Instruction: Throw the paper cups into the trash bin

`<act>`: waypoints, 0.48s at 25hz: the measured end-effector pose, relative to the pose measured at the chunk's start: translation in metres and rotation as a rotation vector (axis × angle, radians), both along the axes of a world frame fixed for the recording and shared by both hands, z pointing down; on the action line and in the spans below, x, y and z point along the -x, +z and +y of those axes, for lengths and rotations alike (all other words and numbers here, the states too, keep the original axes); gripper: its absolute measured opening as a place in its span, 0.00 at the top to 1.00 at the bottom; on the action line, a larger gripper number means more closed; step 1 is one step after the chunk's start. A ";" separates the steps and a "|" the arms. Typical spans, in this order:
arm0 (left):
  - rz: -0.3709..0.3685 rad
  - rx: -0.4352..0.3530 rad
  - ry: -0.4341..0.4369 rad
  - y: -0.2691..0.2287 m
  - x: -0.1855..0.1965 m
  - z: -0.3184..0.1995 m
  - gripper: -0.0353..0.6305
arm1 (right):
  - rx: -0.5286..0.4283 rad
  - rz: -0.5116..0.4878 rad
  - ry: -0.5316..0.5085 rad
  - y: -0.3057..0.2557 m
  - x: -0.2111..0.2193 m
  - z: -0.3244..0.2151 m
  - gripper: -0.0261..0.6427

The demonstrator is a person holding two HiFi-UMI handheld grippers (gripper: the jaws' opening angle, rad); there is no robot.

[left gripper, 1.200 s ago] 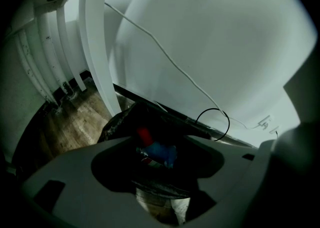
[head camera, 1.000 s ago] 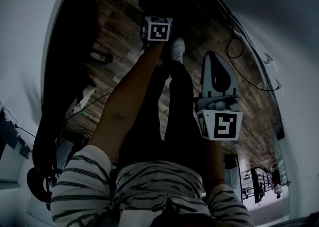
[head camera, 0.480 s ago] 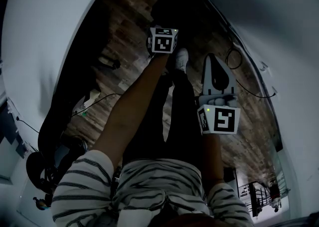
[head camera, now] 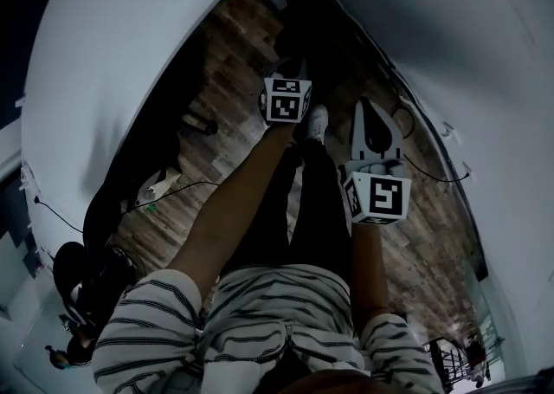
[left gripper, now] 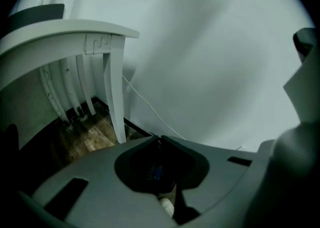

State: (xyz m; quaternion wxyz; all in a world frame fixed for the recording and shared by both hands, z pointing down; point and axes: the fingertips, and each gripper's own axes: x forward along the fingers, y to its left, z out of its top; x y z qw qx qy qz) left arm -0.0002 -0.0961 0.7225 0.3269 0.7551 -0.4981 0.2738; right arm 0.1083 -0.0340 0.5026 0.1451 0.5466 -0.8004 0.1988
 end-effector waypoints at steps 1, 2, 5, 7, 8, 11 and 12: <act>-0.001 -0.011 0.001 -0.008 0.001 -0.001 0.89 | -0.003 0.002 -0.001 -0.004 0.000 -0.001 0.94; -0.004 -0.019 0.003 -0.017 0.002 -0.001 0.89 | -0.006 0.003 -0.003 -0.009 0.000 -0.002 0.94; -0.013 -0.044 0.008 -0.045 0.005 0.001 0.91 | -0.012 0.002 -0.011 -0.022 0.002 -0.004 0.94; -0.015 -0.069 0.006 -0.065 0.008 -0.001 0.91 | -0.019 -0.003 -0.014 -0.032 0.003 -0.007 0.94; -0.015 -0.079 0.002 -0.075 0.010 0.000 0.91 | -0.022 -0.004 -0.015 -0.037 0.003 -0.008 0.94; -0.005 -0.112 -0.010 -0.106 0.013 0.003 0.91 | -0.029 -0.008 -0.018 -0.052 0.002 -0.008 0.94; -0.002 -0.122 -0.014 -0.116 0.015 0.004 0.91 | -0.032 -0.010 -0.018 -0.057 0.002 -0.009 0.94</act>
